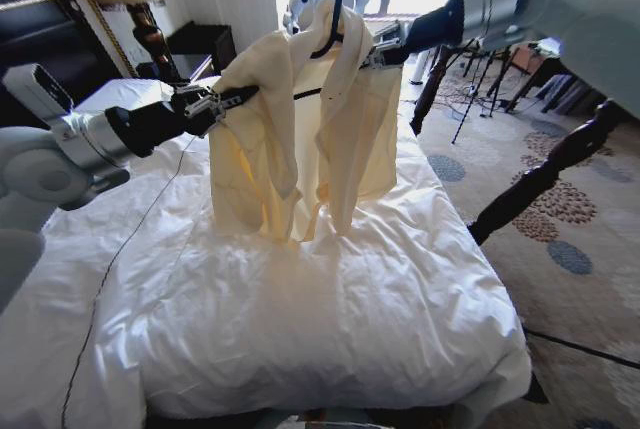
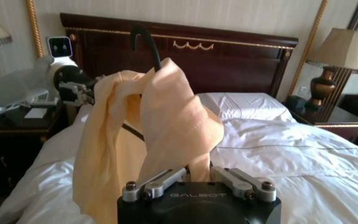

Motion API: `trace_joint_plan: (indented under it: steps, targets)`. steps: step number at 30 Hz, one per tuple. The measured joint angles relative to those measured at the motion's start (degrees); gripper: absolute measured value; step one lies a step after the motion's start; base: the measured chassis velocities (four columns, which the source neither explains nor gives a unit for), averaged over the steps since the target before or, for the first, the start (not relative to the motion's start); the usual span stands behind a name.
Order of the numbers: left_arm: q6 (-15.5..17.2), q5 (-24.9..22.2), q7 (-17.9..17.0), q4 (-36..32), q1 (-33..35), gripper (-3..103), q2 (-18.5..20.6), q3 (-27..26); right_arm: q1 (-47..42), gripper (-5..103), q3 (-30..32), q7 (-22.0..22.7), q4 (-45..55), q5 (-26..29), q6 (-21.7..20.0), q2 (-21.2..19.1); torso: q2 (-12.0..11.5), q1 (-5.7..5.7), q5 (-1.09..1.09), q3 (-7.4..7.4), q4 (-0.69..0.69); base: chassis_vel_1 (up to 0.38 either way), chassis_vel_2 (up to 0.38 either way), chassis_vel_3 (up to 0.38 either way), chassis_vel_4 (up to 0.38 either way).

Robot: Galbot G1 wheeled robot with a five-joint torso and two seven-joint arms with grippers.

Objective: Pick up the clothes from the bed and hang them on the clothes hanger.

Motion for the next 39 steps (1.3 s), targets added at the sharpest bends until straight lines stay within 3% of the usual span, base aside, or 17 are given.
trace_joint_plan:
  steps: [6, 13, 17, 18, 23, 27, 31, 34, 35, 37, 38, 39]
  targets:
    - [0.0, 0.0, -1.5, -0.3, 0.0, 34, -0.3, 0.4, -0.8, -2, 0.2, 0.9, 1.8, 3.9, -0.6, -1.5, 0.0, 0.0, 0.0, 0.0, 0.0, 0.0, 0.0, 0.0, 0.0]
    - [0.7, -0.1, -0.8, -0.1, 0.0, 56, -0.1, 0.3, -1.6, -2, 0.4, 2.8, 5.1, 7.4, -1.5, -4.2, 0.0, 0.0, 0.0, 0.0, 0.01, 0.0, 0.0, 0.0, 0.0]
    - [1.0, -0.3, -0.7, 0.2, 0.1, 78, 0.0, 0.3, -2.6, 0, 0.4, 5.2, 8.2, 12.1, -2.0, -6.9, 0.0, 0.0, 0.01, 0.0, 0.0, 0.0, 0.0, 0.0, 0.0]
    - [1.0, -0.3, -0.7, 0.2, 0.1, 78, 0.0, 0.3, -2.6, 0, 0.4, 5.2, 8.2, 12.1, -2.0, -6.9, 0.0, 0.0, 0.01, 0.0, 0.0, 0.0, 0.0, 0.0, 0.0]
    - [1.0, -0.3, -0.8, 0.5, 0.1, 98, 0.1, 0.5, -2.2, 0, -0.2, 3.4, 8.8, 15.3, -3.9, -8.8, 0.0, 0.0, 0.01, 0.0, 0.0, 0.0, 0.0, 0.0, 0.0]
    - [0.9, -0.3, -1.2, 0.4, 0.3, 100, -0.1, 0.5, -2.2, 0, -0.4, 2.5, 8.9, 15.8, -4.4, -9.5, 0.0, 0.0, 0.01, 0.01, 0.0, 0.0, 0.0, 0.0, 0.0]
    - [0.9, -0.3, -1.6, 0.3, 0.4, 100, -0.4, 0.7, -2.6, 0, -0.1, 4.5, 10.2, 17.8, -4.4, -10.7, 0.0, 0.0, 0.01, 0.01, 0.01, 0.0, 0.0, 0.0, 0.0]
    - [0.9, -0.3, -2.1, 0.3, 0.6, 100, -0.9, 0.7, -3.3, 0, 1.5, 12.0, 15.0, 22.3, -3.9, -14.0, 0.0, 0.0, 0.0, 0.01, 0.02, 0.0, 0.0, 0.0, 0.0]
    - [0.9, -0.3, -2.1, 0.3, 0.6, 100, -0.9, 0.7, -3.3, 0, 1.5, 12.0, 15.0, 22.3, -3.9, -14.0, 0.0, 0.0, 0.0, 0.01, 0.02, 0.0, 0.0, 0.0, 0.0]
    - [0.9, -0.3, -2.5, 0.4, 0.7, 100, -1.1, 0.7, -3.4, 0, 2.4, 20.7, 20.5, 28.4, -3.2, -17.5, 0.0, 0.0, 0.01, 0.01, -0.01, 0.0, 0.0, 0.0, 0.0]
    - [0.9, -0.3, -2.5, 0.4, 0.7, 100, -1.1, 0.7, -3.4, 0, 2.4, 20.7, 20.5, 28.4, -3.2, -17.5, 0.0, 0.0, 0.01, 0.01, -0.01, 0.0, 0.0, 0.0, 0.0]
    - [0.9, -0.3, -2.9, 0.3, 0.7, 100, -1.4, 0.7, -3.4, 0, 2.9, 24.9, 23.1, 30.6, -2.8, -19.3, 0.0, 0.0, 0.01, 0.01, 0.0, 0.0, 0.0, 0.0, 0.0]
